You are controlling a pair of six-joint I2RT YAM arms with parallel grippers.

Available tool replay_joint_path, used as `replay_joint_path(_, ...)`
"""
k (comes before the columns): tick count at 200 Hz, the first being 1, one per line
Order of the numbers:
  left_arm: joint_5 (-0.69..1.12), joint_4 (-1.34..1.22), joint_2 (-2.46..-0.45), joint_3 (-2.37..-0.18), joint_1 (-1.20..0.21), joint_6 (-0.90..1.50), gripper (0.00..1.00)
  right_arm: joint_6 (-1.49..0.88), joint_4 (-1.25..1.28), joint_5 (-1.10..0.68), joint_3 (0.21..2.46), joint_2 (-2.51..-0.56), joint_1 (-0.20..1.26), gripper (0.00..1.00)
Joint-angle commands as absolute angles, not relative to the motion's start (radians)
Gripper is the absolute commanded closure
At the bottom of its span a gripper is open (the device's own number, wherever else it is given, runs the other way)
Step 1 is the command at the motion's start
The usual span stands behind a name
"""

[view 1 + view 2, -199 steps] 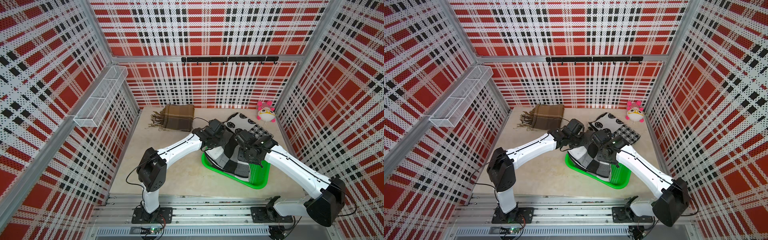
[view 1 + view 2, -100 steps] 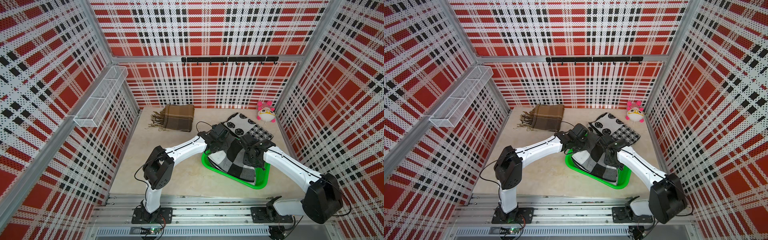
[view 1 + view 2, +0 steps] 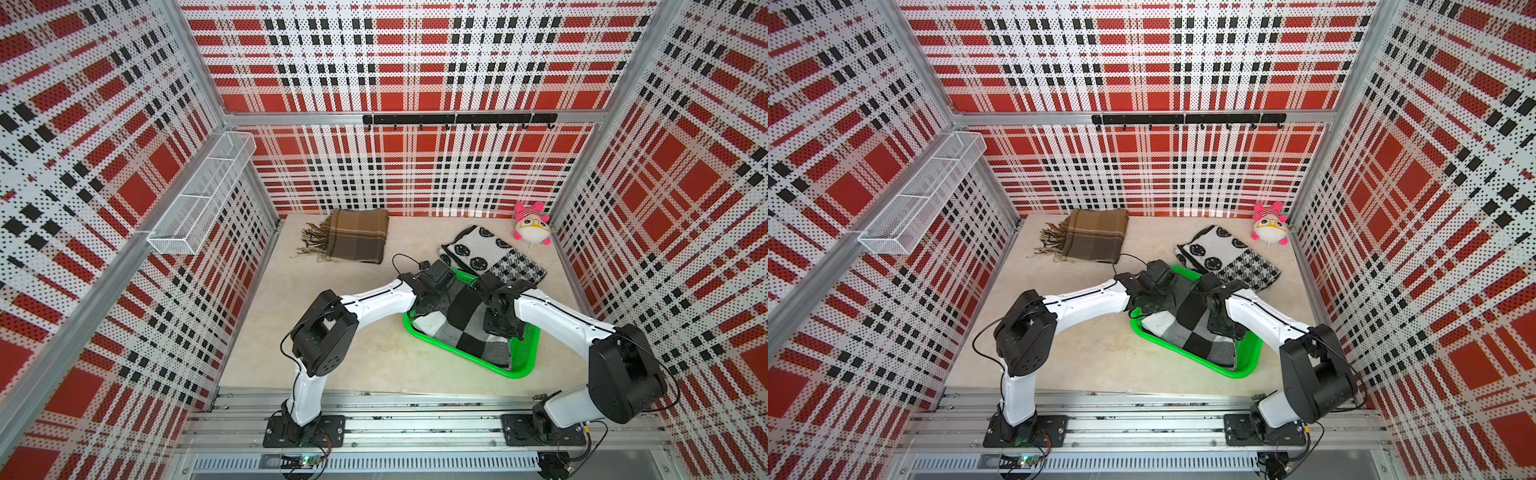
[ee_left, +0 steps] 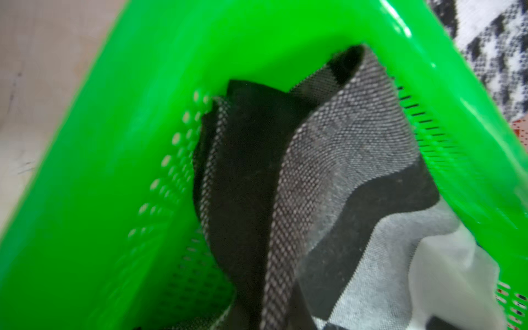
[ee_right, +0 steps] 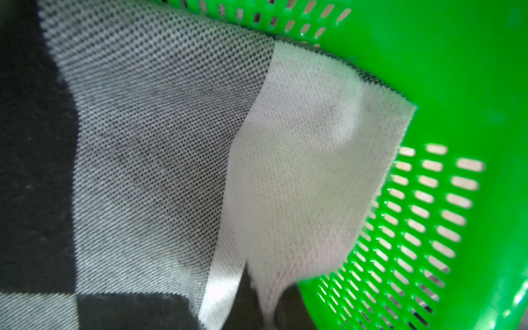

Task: Put the folded scarf in the basket
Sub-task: Place the scarf in the basket.

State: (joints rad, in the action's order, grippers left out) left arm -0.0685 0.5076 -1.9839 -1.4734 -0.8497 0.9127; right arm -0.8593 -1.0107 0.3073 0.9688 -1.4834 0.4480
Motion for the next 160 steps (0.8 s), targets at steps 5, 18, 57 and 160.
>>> replay_joint_path(5, -0.126, 0.491, -2.002, -1.453, -0.853, 0.904, 1.00, -0.894, -1.026, 0.371, 0.961, -1.484, 0.437, 1.00)
replay_joint_path(18, -0.136, 0.493, -2.010, -1.447, -0.853, 0.900, 1.00, -0.906, -1.031, 0.382, 0.957, -1.478, 0.436, 1.00)
replay_joint_path(57, -0.156, 0.493, -2.022, -1.427, -0.853, 0.895, 1.00, -0.933, -1.032, 0.400, 0.936, -1.477, 0.435, 1.00)
replay_joint_path(160, -0.239, 0.546, -2.003, -1.451, -0.860, 0.885, 0.68, -0.980, -1.072, 0.427, 0.933, -1.477, 0.428, 0.99)
